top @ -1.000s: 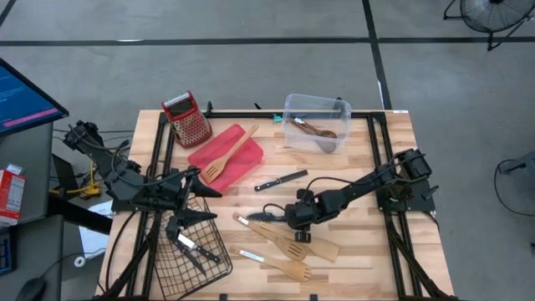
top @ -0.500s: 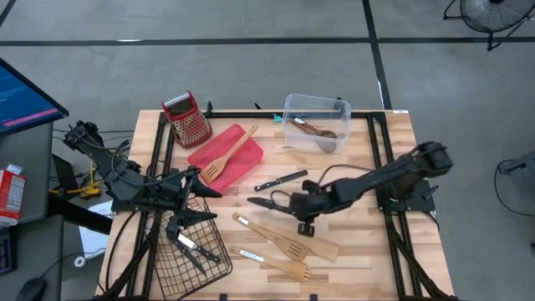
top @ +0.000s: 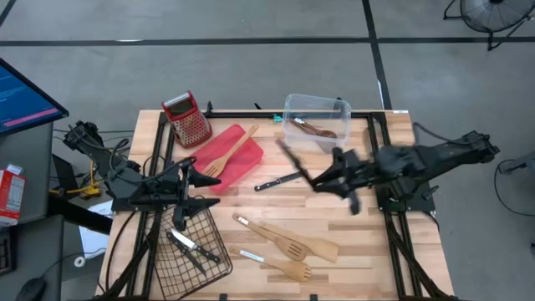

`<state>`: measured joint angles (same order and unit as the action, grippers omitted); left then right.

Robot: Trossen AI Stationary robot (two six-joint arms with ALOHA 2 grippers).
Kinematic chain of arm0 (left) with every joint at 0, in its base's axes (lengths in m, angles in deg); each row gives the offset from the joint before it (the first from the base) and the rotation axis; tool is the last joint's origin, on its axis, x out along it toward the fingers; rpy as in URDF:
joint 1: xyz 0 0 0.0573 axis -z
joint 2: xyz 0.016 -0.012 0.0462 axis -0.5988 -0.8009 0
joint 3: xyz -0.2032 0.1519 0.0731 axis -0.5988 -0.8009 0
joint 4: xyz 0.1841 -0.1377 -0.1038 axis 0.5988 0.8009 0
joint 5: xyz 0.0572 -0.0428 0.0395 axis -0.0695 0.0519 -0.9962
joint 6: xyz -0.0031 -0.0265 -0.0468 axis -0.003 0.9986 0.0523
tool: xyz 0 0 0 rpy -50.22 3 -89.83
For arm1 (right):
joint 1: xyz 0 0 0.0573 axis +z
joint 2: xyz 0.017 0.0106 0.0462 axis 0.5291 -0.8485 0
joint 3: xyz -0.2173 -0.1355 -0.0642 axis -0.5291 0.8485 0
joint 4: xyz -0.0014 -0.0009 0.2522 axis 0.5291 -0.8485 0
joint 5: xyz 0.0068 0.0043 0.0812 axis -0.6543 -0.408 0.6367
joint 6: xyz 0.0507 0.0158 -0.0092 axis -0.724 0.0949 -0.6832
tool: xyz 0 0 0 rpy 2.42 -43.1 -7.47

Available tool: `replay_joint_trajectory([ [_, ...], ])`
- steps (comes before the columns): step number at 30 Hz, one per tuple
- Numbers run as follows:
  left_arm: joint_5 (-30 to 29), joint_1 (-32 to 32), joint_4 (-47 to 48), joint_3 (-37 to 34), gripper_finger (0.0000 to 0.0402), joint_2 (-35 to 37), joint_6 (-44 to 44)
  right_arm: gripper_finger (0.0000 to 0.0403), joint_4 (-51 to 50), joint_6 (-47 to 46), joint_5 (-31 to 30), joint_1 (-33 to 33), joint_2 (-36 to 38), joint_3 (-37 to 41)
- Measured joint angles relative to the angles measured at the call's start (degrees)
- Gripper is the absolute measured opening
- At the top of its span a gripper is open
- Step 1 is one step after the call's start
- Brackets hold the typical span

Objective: Pick & Place Kitchen Items
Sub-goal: Put the black kitchen knife into the wire basket

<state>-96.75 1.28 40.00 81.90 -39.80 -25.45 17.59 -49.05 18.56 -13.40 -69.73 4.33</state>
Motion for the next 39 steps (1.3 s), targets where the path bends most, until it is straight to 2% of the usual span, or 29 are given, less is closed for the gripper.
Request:
replay_joint_trajectory([
  [6,-0.7,-1.9,-1.0,0.0,0.0245,0.0,0.0,0.0082,10.5,3.9,0.8,1.8,6.6,0.0],
  [14,-0.6,-3.8,-1.2,0.0,0.0245,0.0,0.0,0.0082,24.2,8.4,8.3,4.3,7.6,0.0],
  [20,-0.5,-4.4,-1.5,0.0,0.0245,0.0,0.0,0.0082,24.7,8.8,8.2,4.2,7.6,-0.1],
  [22,-0.5,-4.4,-1.9,0.0,0.0245,0.0,0.0,0.0082,21.2,9.3,5.4,4.0,7.7,-0.1],
  [30,0.2,-4.4,-2.5,0.0,0.0245,0.0,1.0,0.0082,2.6,14.3,-13.7,3.2,4.7,-0.1],
  [39,0.2,-4.4,-3.7,0.0,0.0245,0.0,1.2,0.0082,6.1,36.4,-32.2,-4.3,-1.8,-0.1],
])
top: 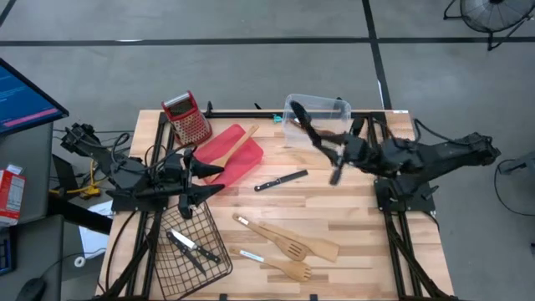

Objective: Pick & Place Kitchen Items
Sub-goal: Put the black kitchen knife into the wire basket

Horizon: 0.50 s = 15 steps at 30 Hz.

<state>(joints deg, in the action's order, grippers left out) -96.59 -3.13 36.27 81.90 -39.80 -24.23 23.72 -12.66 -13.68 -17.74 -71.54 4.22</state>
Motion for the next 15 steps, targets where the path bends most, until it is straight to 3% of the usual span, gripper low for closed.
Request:
replay_joint_trajectory([
  [7,-2.7,0.0,-1.5,0.0,0.0245,0.0,1.3,0.0082,9.6,14.6,-1.2,-5.2,-4.2,0.0],
  [15,-4.3,0.0,-2.2,0.0,0.0245,0.0,0.9,0.0082,12.4,15.8,2.0,-7.2,-6.2,0.0],
])
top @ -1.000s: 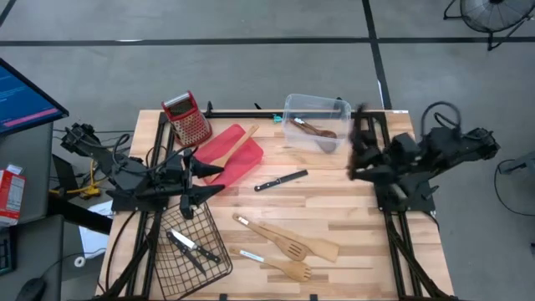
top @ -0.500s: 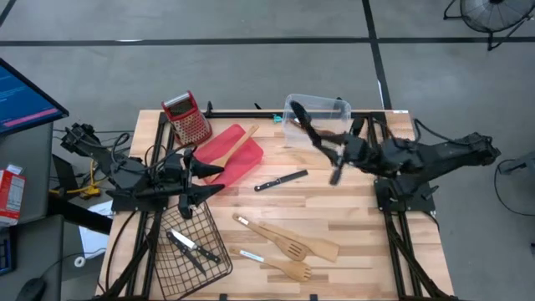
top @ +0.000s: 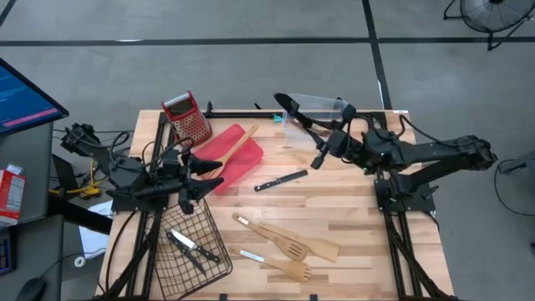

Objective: Pick & Place Kitchen Items
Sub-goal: Put the black kitchen knife into the wire basket

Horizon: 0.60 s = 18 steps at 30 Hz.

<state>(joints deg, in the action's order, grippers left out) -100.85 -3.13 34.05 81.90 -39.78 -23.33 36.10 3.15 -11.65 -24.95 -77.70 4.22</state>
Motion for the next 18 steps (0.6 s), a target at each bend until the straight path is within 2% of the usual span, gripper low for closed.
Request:
replay_joint_trajectory([
  [11,-0.5,-0.8,-2.1,0.0,0.0245,0.0,-0.1,0.0082,0.6,-26.0,35.2,2.8,6.9,-7.3],
  [16,1.9,-2.3,-2.5,0.0,0.0245,0.0,-0.2,0.0082,3.7,-33.3,47.0,6.4,8.3,-8.2],
  [18,3.9,-2.9,-2.7,0.0,0.0245,0.0,-0.5,0.0082,4.5,-33.6,49.1,8.1,8.3,-8.2],
])
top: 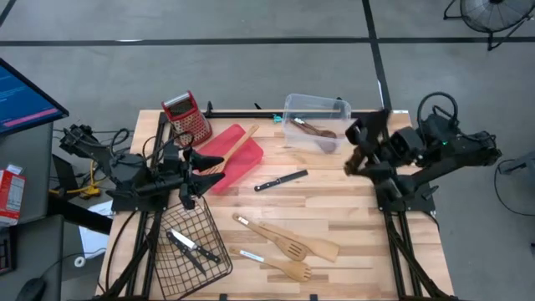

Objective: Pick & Place Kitchen Items
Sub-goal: Put the black kitchen knife into the wire basket

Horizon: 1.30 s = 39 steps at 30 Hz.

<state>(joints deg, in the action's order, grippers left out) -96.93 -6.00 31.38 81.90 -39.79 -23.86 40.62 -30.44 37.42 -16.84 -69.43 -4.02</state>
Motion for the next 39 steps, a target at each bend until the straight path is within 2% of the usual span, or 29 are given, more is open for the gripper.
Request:
replay_joint_trajectory([
  [3,5.0,-0.7,-2.3,0.0,0.0245,-0.1,-3.9,0.0082,-0.1,0.3,-3.6,1.9,-0.1,0.0],
  [6,9.9,-1.3,-8.7,0.0,0.0245,-0.2,-11.1,0.0082,-2.0,2.3,-8.0,2.2,-0.5,0.0],
  [11,12.2,-3.9,-17.4,0.0,0.0245,-0.5,-20.1,0.0082,-1.4,3.1,-9.0,-0.4,-4.3,0.1],
  [17,21.3,-12.9,-23.0,0.1,0.0245,-3.7,-16.2,0.0082,-1.1,2.0,-8.8,-4.0,-10.5,0.1],
  [23,26.1,-18.3,-23.1,1.4,0.0249,-11.1,-14.7,0.0082,1.4,1.0,-8.2,-6.7,-16.6,0.1],
  [30,28.4,-20.1,-23.3,4.7,0.0276,-18.8,-16.3,0.0082,0.8,0.9,-8.1,-7.5,-20.3,0.1],
  [35,31.9,-20.3,-23.8,5.9,0.028,-19.6,-16.0,0.0082,0.9,0.9,-8.1,-7.4,-20.3,0.1],
  [39,32.0,-20.3,-23.8,5.9,0.0276,-19.6,-15.9,0.0082,0.9,0.9,-8.1,-7.9,-19.5,0.1],
])
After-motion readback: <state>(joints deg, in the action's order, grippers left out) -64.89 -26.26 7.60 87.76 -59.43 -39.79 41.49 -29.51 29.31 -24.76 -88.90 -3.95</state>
